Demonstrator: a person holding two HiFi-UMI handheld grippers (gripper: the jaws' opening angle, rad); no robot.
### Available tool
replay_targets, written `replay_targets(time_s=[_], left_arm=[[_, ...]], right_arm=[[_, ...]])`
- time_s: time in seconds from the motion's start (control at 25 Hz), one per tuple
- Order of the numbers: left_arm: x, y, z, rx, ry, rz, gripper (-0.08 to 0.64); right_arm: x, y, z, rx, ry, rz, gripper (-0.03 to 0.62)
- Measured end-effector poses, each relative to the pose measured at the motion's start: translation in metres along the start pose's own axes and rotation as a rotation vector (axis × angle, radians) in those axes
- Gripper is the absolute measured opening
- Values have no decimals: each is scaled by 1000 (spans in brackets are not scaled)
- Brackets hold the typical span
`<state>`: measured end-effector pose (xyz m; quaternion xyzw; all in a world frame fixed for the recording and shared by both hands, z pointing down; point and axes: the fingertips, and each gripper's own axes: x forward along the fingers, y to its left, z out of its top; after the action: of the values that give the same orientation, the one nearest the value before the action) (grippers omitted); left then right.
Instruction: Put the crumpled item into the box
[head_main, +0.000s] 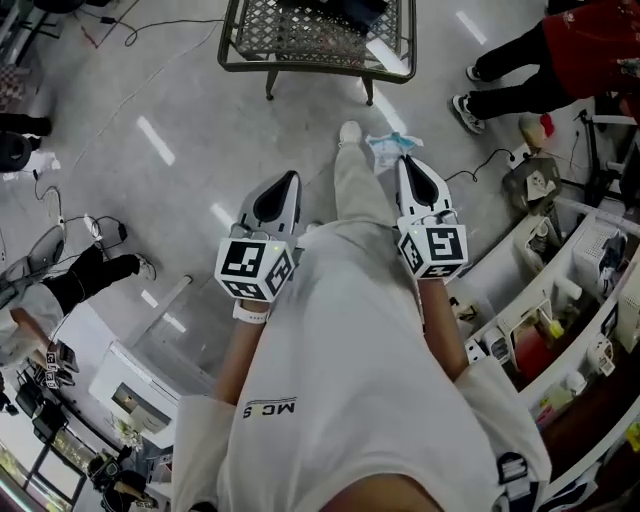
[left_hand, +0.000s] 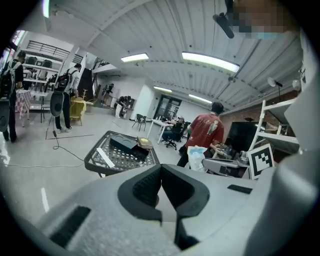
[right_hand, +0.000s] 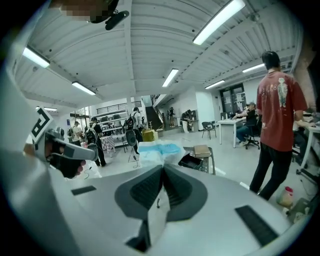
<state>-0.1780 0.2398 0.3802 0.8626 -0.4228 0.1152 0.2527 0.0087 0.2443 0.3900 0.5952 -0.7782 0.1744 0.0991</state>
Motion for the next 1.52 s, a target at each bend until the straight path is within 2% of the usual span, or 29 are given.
replay_targets(time_s=[0.2,0.4,0.56,0.88,1.24,1.52], left_arm=[[88,19,43,-4,47,22,24],[170,31,92,-4,93,56,25],[213,30,129,18,86,75,25],[247,48,164,15,59,120,25],[283,55,174,17,36,68,24],[302,64,179,-10,40,55,24]], right_arm=[[81,-58,37,-14,19,47,18],[154,-121,81,57,8,112,18],[201,-149,110,5,10,166,18],[251,-174,132,-25,37,169,18],[283,-184,125,-33,90,138,18],[324,-183,123,-82,123,161,18]])
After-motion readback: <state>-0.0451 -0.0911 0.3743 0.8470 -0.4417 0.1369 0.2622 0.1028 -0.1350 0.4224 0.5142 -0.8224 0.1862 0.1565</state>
